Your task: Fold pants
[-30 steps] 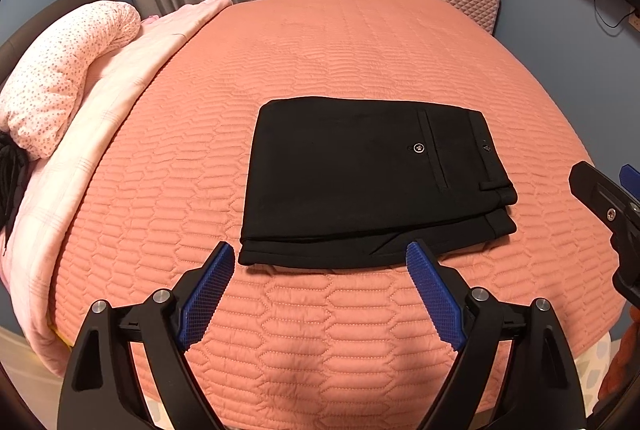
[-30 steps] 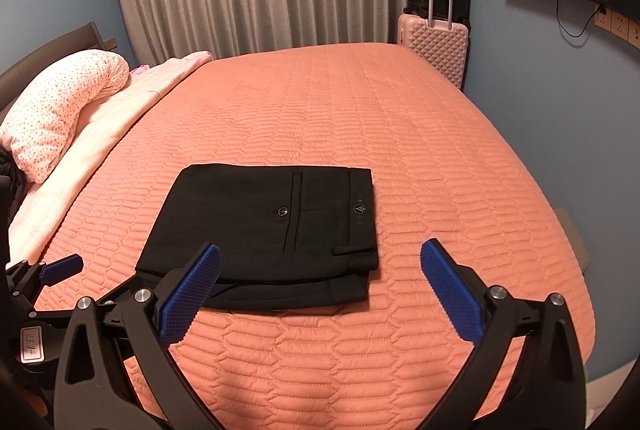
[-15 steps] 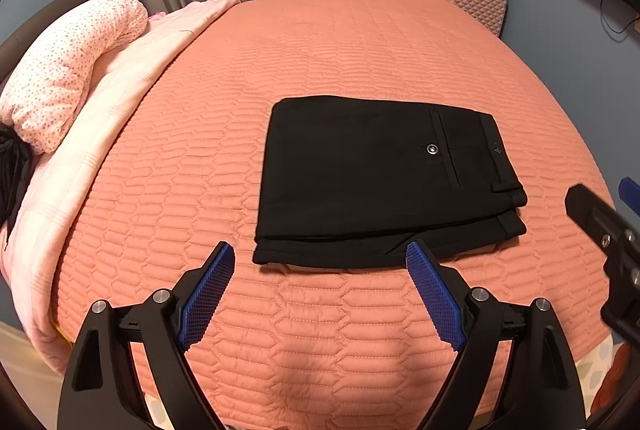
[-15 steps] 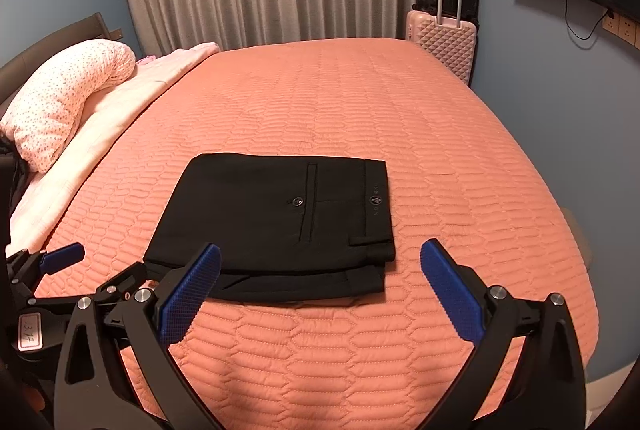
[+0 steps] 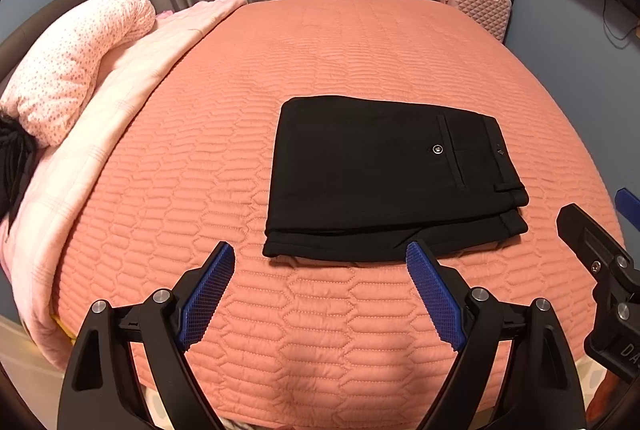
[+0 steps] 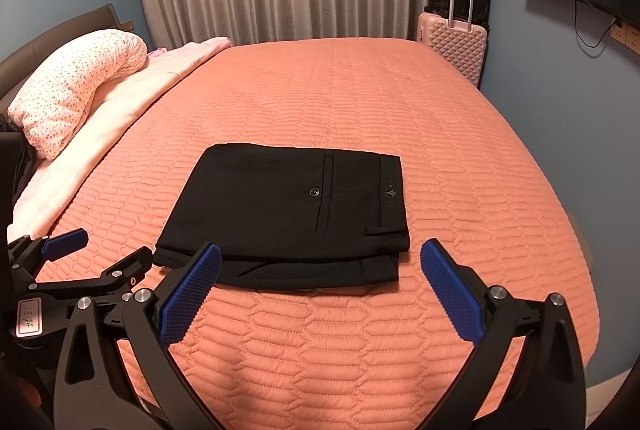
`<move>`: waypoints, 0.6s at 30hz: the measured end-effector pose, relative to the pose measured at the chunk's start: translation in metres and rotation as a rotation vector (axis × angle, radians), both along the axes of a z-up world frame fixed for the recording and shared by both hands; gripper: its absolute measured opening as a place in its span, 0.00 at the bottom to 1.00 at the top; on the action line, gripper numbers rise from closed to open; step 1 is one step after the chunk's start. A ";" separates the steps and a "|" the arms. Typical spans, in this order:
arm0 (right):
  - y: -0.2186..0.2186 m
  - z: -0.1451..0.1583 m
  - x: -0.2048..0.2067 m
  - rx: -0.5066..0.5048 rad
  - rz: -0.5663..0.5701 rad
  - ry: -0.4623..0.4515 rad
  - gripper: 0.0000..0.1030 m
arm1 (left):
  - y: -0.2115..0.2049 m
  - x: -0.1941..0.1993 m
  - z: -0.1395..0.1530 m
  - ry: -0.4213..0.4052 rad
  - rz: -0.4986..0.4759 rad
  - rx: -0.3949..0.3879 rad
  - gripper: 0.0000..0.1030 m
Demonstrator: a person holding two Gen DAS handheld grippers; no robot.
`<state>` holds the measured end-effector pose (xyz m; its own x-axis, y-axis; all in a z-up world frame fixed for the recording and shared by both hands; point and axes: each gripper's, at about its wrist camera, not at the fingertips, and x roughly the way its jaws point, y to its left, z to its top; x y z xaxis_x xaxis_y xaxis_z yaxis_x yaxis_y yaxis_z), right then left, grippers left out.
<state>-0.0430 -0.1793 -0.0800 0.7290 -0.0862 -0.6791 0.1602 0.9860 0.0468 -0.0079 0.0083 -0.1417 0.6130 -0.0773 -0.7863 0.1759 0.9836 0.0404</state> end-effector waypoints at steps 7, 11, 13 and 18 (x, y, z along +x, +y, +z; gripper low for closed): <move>0.000 -0.001 0.000 0.003 -0.003 0.001 0.96 | -0.001 -0.002 -0.001 0.002 -0.006 0.005 0.83; 0.001 -0.002 0.000 0.000 0.002 0.001 0.96 | -0.003 -0.004 -0.001 -0.003 -0.010 0.014 0.83; 0.001 -0.002 0.000 0.002 0.002 0.002 0.96 | -0.004 -0.004 -0.001 -0.002 -0.009 0.018 0.83; 0.000 -0.002 -0.001 0.003 -0.002 0.001 0.96 | -0.002 -0.002 0.000 0.011 -0.004 0.013 0.83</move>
